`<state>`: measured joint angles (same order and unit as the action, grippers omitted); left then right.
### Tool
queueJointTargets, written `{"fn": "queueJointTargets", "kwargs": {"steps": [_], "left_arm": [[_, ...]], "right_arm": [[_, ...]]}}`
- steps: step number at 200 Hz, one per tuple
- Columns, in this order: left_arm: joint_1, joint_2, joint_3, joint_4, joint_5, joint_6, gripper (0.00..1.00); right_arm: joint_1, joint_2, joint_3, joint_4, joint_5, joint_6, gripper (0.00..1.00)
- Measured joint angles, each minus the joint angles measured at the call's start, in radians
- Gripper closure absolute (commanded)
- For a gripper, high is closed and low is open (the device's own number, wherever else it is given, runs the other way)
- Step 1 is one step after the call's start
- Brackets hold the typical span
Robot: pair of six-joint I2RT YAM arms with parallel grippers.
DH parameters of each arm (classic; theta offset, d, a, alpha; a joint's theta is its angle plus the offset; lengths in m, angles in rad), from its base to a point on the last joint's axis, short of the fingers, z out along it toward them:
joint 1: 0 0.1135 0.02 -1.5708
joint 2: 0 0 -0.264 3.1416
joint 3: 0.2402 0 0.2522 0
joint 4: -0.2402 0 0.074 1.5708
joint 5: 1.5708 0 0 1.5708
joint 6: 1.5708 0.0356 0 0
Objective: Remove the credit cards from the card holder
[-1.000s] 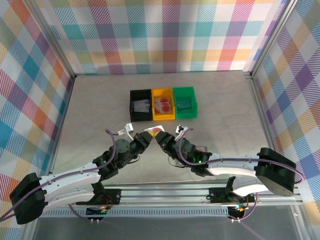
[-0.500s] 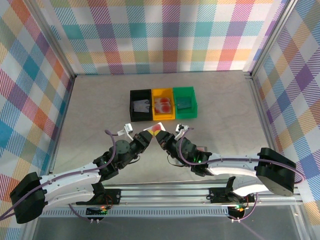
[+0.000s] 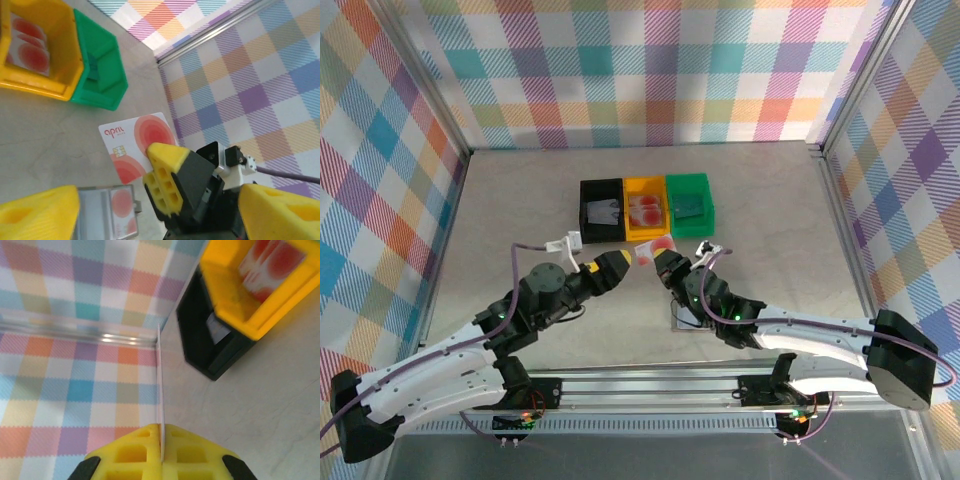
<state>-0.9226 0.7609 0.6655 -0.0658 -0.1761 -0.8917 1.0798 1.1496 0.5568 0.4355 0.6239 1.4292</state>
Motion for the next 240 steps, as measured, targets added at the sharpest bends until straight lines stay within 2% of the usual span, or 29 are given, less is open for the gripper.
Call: {"fn": "queueJointTargets", "kwargs": {"steps": [17, 45, 84, 121, 175, 240], "left_arm": [[0.070, -0.004, 0.067, -0.143, 0.037, 0.058, 0.00], [0.192, 0.019, 0.178, -0.381, 0.063, 0.180, 0.00], [0.247, 0.092, 0.289, -0.583, -0.038, 0.327, 0.00], [0.281, 0.129, 0.291, -0.676, -0.127, 0.389, 0.00], [0.285, 0.063, 0.286, -0.728, -0.216, 0.415, 0.00], [0.285, 0.050, 0.285, -0.748, -0.255, 0.415, 0.00]], "right_arm": [[-0.028, 0.002, 0.013, -0.062, 0.007, 0.016, 1.00], [-0.071, 0.049, 0.090, -0.144, 0.015, 0.035, 1.00], [-0.142, 0.190, 0.251, -0.199, -0.014, 0.077, 1.00], [-0.201, 0.351, 0.406, -0.271, -0.066, 0.134, 1.00], [-0.264, 0.548, 0.558, -0.340, -0.146, 0.187, 1.00], [-0.307, 0.705, 0.723, -0.414, -0.190, 0.211, 1.00]]}}
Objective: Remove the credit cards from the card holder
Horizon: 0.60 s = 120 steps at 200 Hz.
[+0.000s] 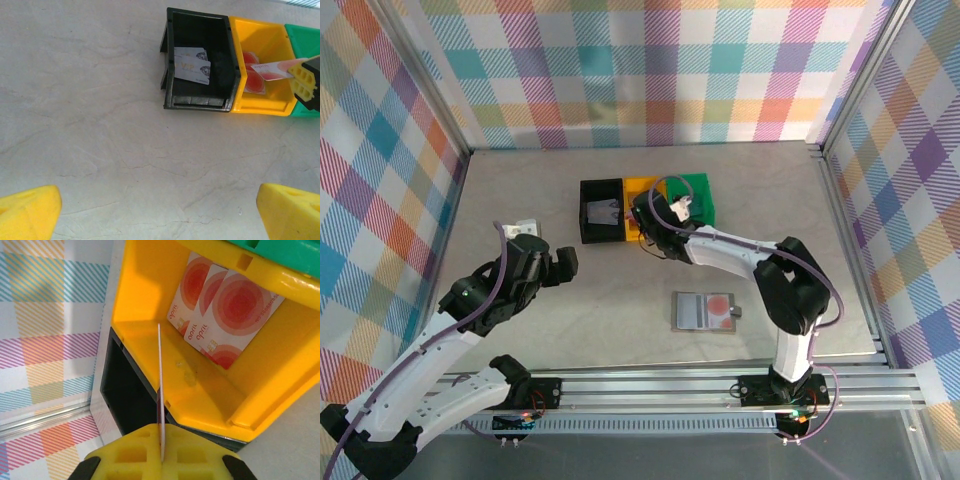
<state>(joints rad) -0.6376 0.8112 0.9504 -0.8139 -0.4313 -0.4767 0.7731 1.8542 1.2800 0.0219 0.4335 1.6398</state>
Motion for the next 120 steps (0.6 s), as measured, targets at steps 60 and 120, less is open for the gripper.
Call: {"fn": "queueJointTargets", "kwargs": {"steps": [60, 120], "left_arm": [[0.000, 0.000, -0.003, 0.000, 0.002, 0.000, 0.00], [0.000, 0.004, -0.005, 0.000, 0.003, 0.003, 0.00]], "right_arm": [[-0.016, 0.066, 0.040, -0.015, -0.027, 0.026, 1.00], [-0.022, 0.066, 0.050, -0.020, -0.027, 0.059, 1.00]]}}
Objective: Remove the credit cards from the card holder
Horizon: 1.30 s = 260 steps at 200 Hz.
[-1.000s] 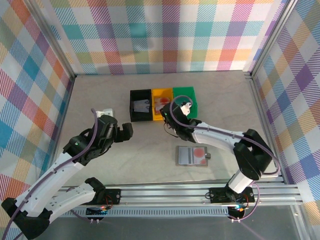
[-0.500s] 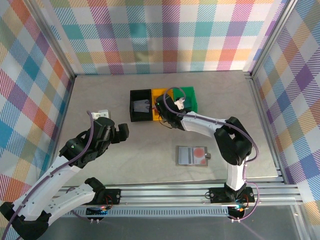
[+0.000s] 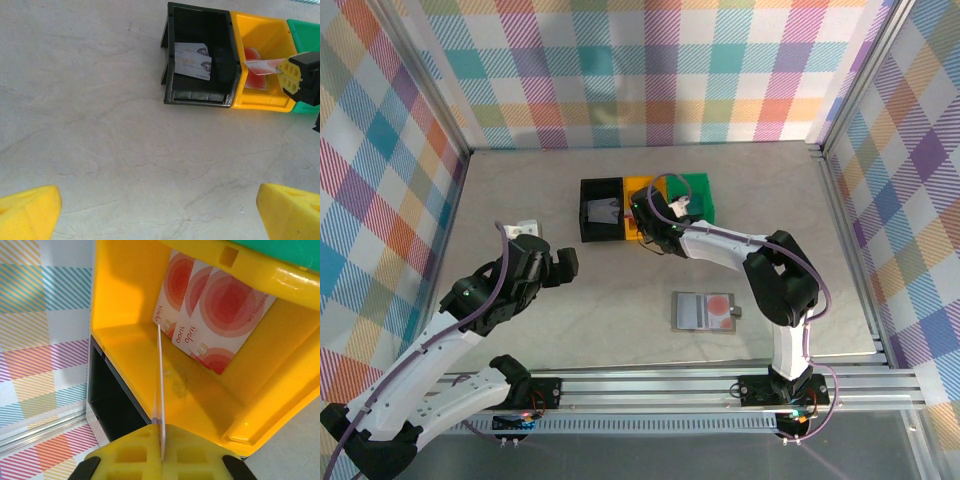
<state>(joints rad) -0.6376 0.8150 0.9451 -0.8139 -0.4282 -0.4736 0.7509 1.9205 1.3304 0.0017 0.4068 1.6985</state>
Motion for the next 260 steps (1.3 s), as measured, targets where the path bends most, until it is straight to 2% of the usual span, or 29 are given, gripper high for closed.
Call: {"fn": "queueJointTargets", "kwargs": {"steps": [162, 260], "left_arm": [[0.000, 0.028, 0.000, 0.000, 0.016, 0.015, 0.00], [0.000, 0.048, 0.000, 0.000, 0.019, 0.019, 0.00]], "right_arm": [[-0.020, -0.018, -0.010, 0.004, 0.029, 0.035, 1.00], [-0.020, 0.095, 0.078, -0.077, 0.022, 0.089, 1.00]]}}
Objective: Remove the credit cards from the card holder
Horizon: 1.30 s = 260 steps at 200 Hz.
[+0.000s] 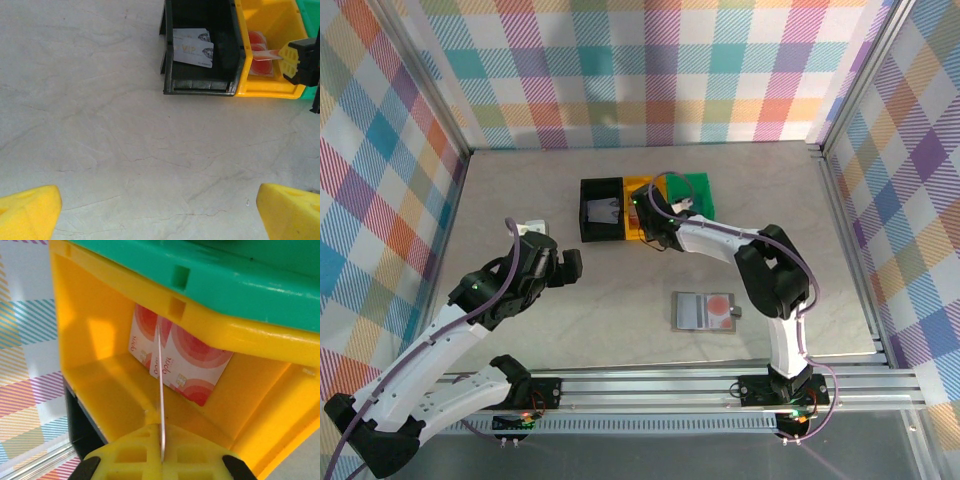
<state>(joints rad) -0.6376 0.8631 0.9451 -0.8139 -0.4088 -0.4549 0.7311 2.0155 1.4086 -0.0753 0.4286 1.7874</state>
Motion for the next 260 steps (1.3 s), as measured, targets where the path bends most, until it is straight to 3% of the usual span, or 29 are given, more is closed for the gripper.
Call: {"fn": "queueJointTargets", "kwargs": {"steps": [140, 197, 260], "left_arm": [[0.000, 0.013, 0.000, 0.000, 0.007, 0.000, 0.00], [0.000, 0.026, 0.000, -0.001, 0.008, 0.000, 0.00], [0.000, 0.035, 0.000, -0.004, 0.019, 0.003, 0.00]], "right_arm": [[-0.015, 0.131, 0.085, 0.002, -0.007, 0.043, 1.00], [-0.025, 0.133, 0.087, 0.012, -0.026, 0.064, 0.78], [-0.033, 0.133, 0.088, 0.021, -0.041, 0.064, 0.69]]}}
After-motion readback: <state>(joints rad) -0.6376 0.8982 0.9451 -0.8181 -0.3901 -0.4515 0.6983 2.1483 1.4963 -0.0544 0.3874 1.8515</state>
